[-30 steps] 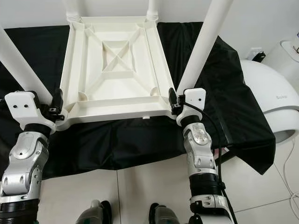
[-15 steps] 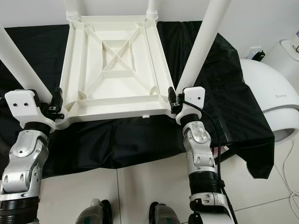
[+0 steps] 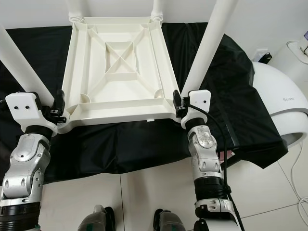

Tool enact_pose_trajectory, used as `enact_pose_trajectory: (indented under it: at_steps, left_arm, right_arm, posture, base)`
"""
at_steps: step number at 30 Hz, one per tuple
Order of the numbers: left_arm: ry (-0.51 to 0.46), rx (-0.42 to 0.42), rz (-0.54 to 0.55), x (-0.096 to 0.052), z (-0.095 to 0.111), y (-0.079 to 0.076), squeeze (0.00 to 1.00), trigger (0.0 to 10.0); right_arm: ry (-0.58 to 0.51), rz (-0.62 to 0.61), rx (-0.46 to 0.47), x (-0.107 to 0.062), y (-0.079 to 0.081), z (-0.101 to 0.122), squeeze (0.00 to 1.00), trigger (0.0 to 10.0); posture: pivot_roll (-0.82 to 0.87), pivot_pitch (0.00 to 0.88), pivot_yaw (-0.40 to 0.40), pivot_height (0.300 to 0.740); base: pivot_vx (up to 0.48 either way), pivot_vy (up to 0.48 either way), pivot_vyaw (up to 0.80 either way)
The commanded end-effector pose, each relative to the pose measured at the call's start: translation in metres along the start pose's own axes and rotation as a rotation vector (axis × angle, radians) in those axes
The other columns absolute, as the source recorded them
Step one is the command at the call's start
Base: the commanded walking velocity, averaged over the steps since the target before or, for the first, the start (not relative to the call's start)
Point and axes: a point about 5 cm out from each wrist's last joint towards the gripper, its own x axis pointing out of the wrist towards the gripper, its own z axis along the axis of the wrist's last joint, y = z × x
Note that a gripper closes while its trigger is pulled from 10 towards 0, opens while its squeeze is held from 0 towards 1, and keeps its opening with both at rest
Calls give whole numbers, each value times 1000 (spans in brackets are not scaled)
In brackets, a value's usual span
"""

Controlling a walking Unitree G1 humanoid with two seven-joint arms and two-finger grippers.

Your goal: Building children table

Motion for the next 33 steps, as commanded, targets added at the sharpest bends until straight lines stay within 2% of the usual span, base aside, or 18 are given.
enact_pose_trajectory:
  at_steps: [1,18,21,24,27,30,32,33]
  left_arm:
    - [109,14,-1,-4,-22,-6,0,10000]
    - [114,12,-6,-3,-22,-6,0,10000]
    - [120,13,-21,-3,-23,-9,0,10000]
    - [121,13,-23,-3,-24,-9,0,10000]
    - [120,12,-28,-1,-24,-11,0,10000]
    - [119,11,-29,-1,-24,-12,0,10000]
    - [116,8,-26,1,-23,-12,0,10000]
    - [116,8,-26,1,-23,-12,0,10000]
  right_arm:
    - [60,38,49,-4,13,-15,0,10000]
    - [56,26,47,-4,11,-14,0,10000]
    - [20,17,24,7,3,-2,0,10000]
    - [9,15,17,11,0,2,0,10000]
    - [-57,15,-12,31,-9,26,0,10000]
    - [-88,9,-23,40,-13,37,0,10000]
    - [-145,-10,-34,56,-19,60,0,10000]
    - [-145,-10,-34,56,-19,60,0,10000]
  posture:
    - [-14,155,-25,740]
    - [-15,160,-22,740]
    - [-17,161,-24,740]
    - [-17,161,-24,740]
    - [-25,159,-28,740]
    - [-27,159,-29,740]
    - [-32,157,-32,740]
    - [-32,157,-32,740]
  base:
    - [0,0,0]
    - [0,0,0]
    - [0,0,0]
    - [0,0,0]
    - [0,0,0]
    - [0,0,0]
    - [0,0,0]
    - [0,0,0]
